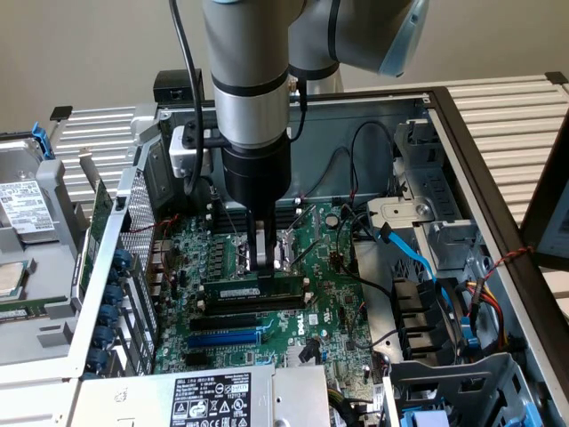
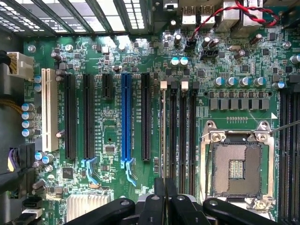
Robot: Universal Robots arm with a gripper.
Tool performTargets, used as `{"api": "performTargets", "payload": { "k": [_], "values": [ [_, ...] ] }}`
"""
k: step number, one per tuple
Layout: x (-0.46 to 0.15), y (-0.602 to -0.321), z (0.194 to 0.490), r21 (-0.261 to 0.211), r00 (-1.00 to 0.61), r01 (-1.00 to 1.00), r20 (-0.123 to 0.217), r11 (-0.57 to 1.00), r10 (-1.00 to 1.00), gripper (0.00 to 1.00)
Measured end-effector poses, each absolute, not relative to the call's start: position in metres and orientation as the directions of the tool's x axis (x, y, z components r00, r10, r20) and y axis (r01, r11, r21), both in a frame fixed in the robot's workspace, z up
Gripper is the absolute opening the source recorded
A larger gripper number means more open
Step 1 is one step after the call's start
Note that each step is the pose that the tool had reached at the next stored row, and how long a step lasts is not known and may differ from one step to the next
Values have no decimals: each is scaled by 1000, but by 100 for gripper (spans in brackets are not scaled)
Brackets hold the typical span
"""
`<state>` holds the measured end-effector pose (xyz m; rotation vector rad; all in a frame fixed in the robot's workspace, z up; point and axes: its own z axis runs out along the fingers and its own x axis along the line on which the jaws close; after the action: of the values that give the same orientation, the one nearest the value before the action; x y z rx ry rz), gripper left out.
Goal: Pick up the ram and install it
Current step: 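Insert the ram into the slot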
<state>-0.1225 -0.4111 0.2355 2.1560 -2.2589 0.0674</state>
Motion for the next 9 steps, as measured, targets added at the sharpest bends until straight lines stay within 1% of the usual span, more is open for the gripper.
{"api": "performTargets", "payload": {
  "k": [9],
  "values": [
    [-123, -411, 234, -19, -47, -999, 43, 46, -998, 12]
  ]
}}
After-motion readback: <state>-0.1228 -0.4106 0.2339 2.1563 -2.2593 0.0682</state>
